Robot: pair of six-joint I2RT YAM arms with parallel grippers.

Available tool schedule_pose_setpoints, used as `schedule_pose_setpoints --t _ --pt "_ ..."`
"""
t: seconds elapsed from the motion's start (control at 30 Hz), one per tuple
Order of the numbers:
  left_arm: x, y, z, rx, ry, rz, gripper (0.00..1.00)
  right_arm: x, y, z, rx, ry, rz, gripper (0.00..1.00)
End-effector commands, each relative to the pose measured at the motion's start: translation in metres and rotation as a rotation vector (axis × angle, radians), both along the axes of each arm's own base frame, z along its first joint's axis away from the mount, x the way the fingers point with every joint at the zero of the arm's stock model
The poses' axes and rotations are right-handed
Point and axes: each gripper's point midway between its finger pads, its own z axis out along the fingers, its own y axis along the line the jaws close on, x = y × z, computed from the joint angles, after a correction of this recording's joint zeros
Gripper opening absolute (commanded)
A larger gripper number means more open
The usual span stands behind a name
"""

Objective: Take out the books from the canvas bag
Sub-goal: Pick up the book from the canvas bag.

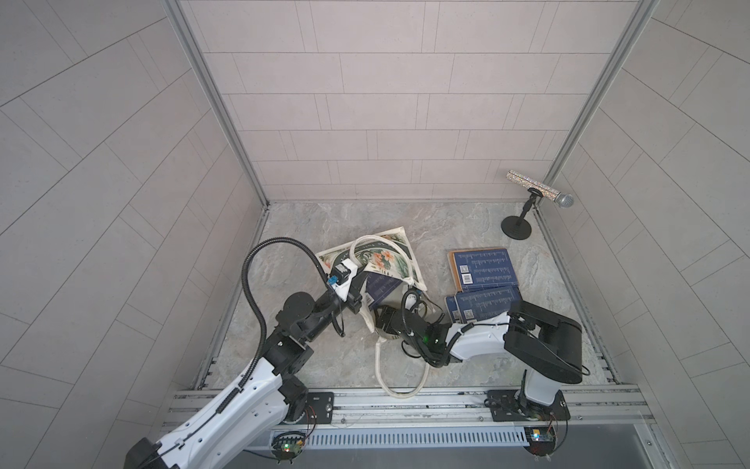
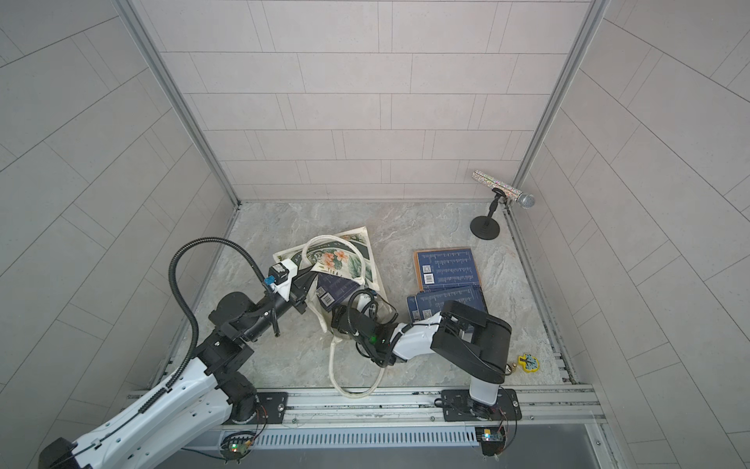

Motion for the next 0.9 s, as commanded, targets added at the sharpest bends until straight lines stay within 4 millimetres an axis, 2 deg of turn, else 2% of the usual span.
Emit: schedule_pose_setpoints --t 0.0,0.1,0.27,0.43,0.57,0.7,0.87 --pt "-0.026 0.007 0.07 -0.162 -0.225 -0.056 0.0 0.005 -0.003 -0.004 0.083 -0.005 -0.054 0.85" --pt "-0.032 0.009 0.075 -0.184 -0.249 -0.073 0.0 0.016 -0.003 0.005 0.111 -0.064 -0.062 0.85" --pt "-0.04 0.01 0.082 -0.202 -0.273 -0.097 0.0 0.032 0.016 0.02 0.179 -0.111 0.005 0.84" --pt "-0.045 0.009 0.085 -0.221 -0.28 -0.12 0.0 0.047 0.013 0.025 0.195 -0.154 -0.009 0.83" --pt "-0.046 0.009 0.086 -0.227 -0.28 -0.13 0.0 0.051 0.022 0.046 0.197 -0.246 0.045 0.81" --pt "-0.046 0.009 0.085 -0.222 -0.278 -0.129 0.0 0.056 0.03 0.055 0.24 -0.281 0.088 0.8" --pt "-0.044 0.008 0.083 -0.216 -0.268 -0.129 0.0 0.072 0.02 0.053 0.278 -0.293 0.049 0.76"
